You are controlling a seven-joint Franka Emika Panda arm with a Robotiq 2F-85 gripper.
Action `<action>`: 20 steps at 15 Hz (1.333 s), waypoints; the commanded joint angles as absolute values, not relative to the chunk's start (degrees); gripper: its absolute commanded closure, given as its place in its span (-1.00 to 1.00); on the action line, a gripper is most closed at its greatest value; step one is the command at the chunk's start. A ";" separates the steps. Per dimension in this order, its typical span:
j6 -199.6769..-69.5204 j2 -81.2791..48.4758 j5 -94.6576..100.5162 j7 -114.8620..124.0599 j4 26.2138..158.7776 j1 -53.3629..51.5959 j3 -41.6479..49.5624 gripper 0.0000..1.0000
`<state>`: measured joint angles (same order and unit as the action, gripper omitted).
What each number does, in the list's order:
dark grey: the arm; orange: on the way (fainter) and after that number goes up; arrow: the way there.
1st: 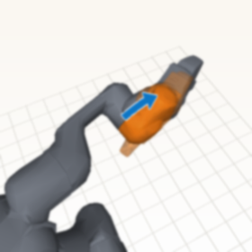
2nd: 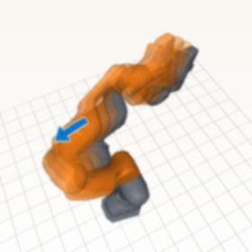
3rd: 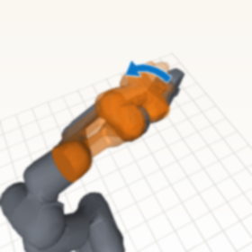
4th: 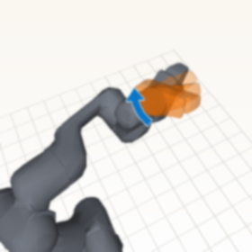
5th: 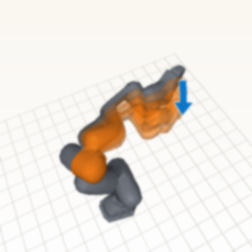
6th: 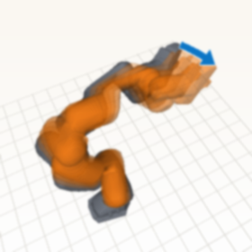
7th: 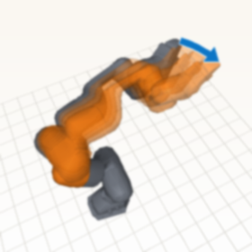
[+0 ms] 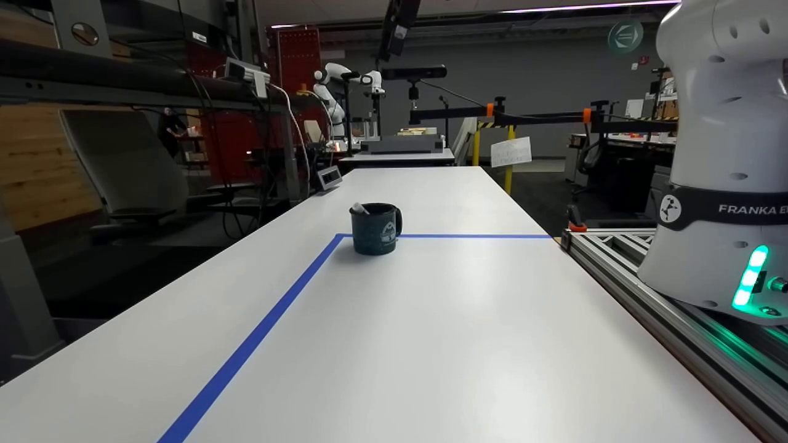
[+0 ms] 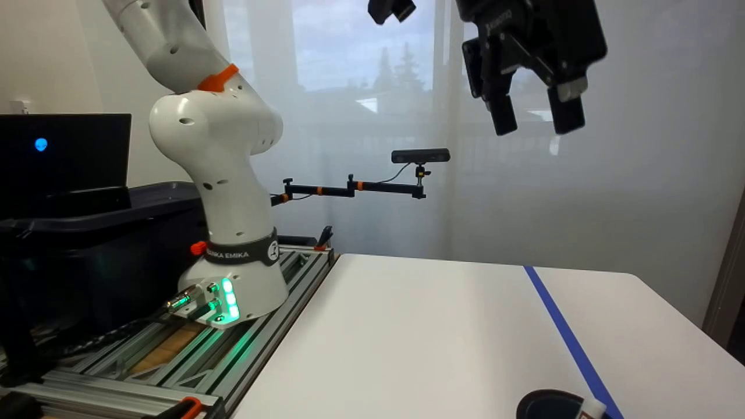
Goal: Place the marker onto the table
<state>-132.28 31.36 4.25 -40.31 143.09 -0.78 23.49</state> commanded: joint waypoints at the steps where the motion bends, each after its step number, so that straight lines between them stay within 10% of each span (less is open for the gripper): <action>1: -136.39 27.37 -3.56 -55.80 142.96 -7.51 32.01 -1.00; 8: -128.09 18.09 -18.74 -82.08 140.31 -10.93 42.66 -1.00; 20: -137.63 0.69 -19.79 -77.35 136.18 6.39 26.62 -1.00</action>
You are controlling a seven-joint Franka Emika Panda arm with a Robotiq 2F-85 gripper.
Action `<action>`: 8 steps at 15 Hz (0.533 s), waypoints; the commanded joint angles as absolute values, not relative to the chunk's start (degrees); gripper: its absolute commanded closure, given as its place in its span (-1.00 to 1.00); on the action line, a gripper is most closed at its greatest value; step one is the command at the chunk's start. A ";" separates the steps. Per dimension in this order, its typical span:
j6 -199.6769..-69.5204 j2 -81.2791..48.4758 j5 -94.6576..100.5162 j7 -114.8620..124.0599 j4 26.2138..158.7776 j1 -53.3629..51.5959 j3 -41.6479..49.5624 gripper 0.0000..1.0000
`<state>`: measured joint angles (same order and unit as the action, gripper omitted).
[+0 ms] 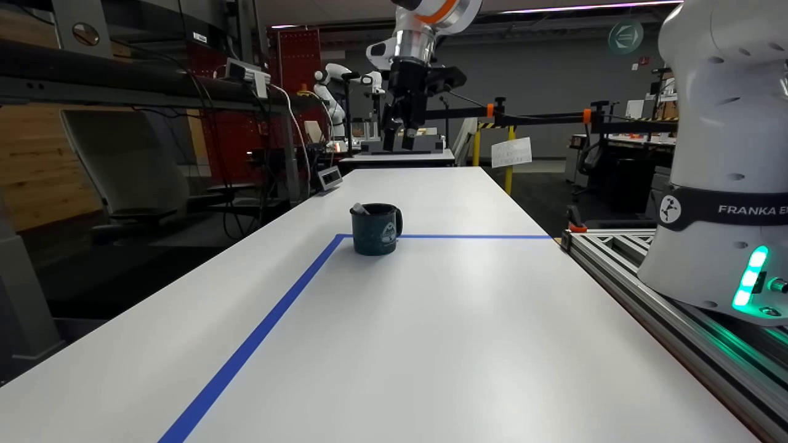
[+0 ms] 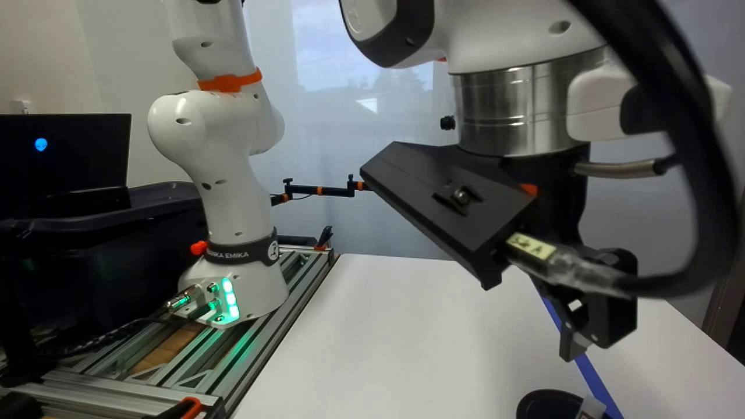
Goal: Place the marker onto the table
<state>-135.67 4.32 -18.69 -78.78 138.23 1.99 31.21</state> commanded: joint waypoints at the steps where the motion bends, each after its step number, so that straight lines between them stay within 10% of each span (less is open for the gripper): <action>1: -138.01 -0.08 -20.07 -77.69 136.03 7.59 25.26 -1.00; 8: -141.75 -5.39 -25.32 -79.91 135.34 12.53 17.79 -1.00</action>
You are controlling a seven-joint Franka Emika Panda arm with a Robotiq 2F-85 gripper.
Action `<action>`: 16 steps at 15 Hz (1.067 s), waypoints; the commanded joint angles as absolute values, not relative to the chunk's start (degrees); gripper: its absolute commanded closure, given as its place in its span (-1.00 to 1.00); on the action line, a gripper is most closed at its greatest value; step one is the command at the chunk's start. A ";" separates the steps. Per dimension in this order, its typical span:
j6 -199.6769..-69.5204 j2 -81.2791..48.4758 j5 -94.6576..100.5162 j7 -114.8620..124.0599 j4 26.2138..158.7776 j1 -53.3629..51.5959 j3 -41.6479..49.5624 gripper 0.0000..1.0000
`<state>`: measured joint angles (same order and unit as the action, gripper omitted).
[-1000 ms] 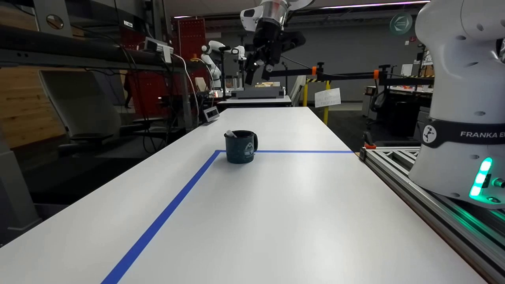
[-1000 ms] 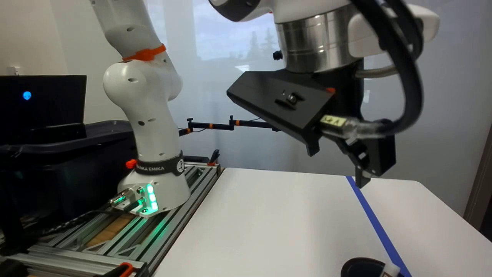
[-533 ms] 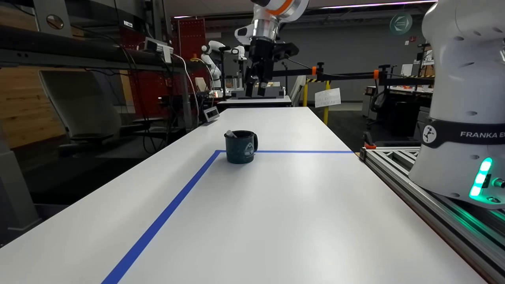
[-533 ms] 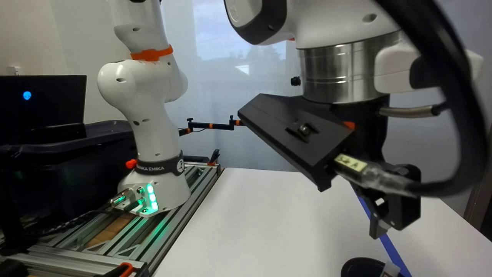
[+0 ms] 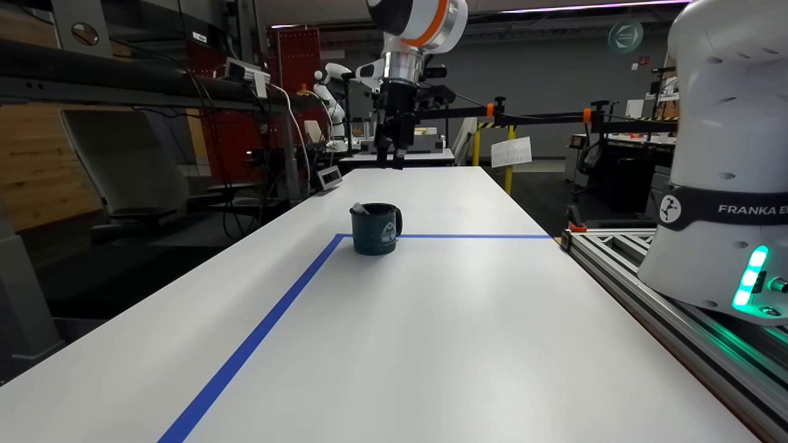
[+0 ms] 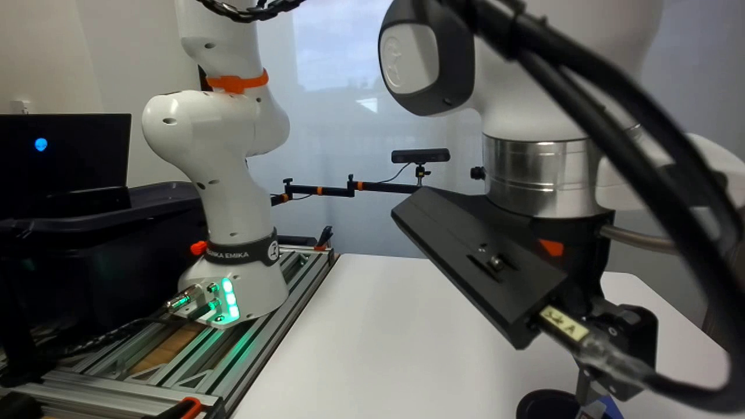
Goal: Place the marker onto the table
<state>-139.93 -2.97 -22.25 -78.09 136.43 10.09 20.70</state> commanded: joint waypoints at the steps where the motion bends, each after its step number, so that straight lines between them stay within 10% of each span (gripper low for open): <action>1: -142.54 -5.85 -25.77 -79.89 135.45 12.99 16.98 -1.00; 16: -150.70 -10.69 -26.86 -79.47 134.85 16.57 9.87 -1.00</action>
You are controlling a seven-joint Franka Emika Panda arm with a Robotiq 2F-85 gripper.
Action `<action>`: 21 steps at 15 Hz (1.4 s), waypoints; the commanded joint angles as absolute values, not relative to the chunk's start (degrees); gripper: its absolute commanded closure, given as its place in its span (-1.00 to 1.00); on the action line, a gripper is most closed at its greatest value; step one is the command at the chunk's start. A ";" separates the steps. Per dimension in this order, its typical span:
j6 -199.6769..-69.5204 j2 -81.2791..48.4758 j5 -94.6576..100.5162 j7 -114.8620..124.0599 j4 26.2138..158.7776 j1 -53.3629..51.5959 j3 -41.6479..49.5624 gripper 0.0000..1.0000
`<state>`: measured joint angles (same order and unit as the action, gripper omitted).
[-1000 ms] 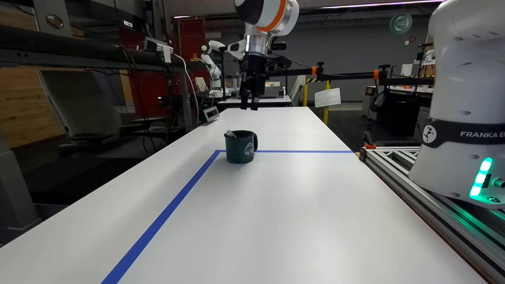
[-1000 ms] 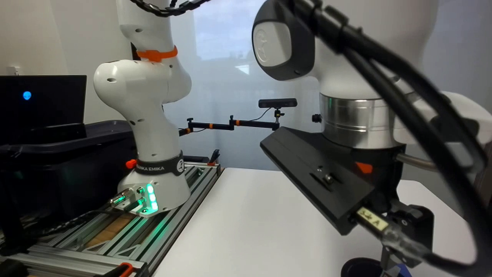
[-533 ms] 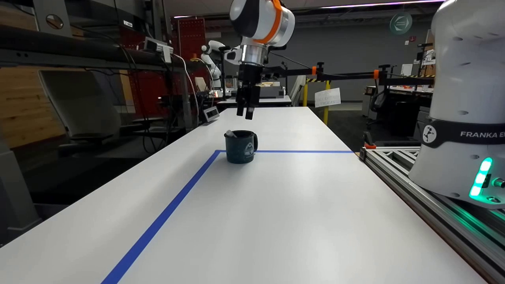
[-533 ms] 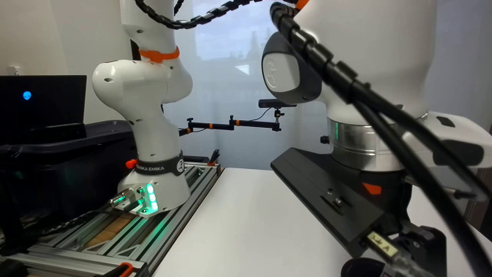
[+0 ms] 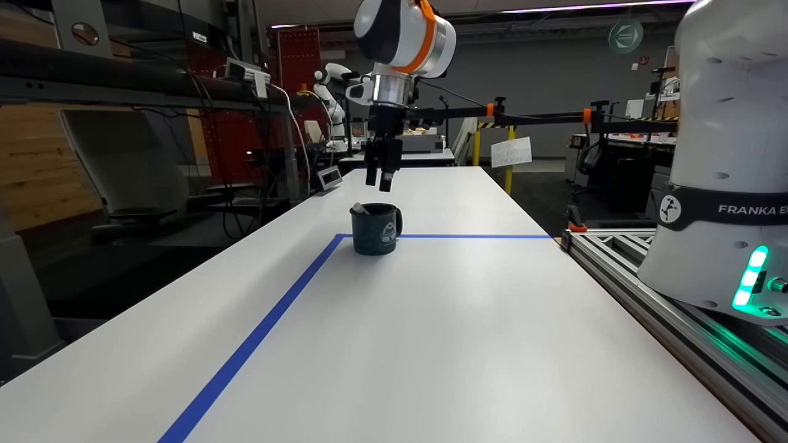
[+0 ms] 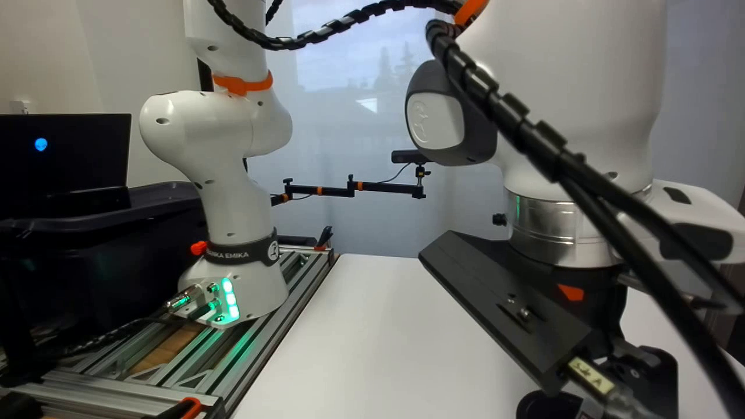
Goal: Place the marker onto the table
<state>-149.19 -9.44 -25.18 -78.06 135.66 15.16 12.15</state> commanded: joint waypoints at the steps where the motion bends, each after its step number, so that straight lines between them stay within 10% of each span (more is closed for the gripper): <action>1: -150.95 -10.91 -26.68 -79.36 134.79 16.72 9.43 -1.00; 4: -152.46 -11.73 -25.53 -78.62 134.68 17.16 8.77 -1.00; 9: -153.98 -12.41 -26.73 -79.76 134.34 18.93 7.73 0.02; 21: -156.54 -18.19 -39.75 -93.55 130.43 22.38 2.59 0.11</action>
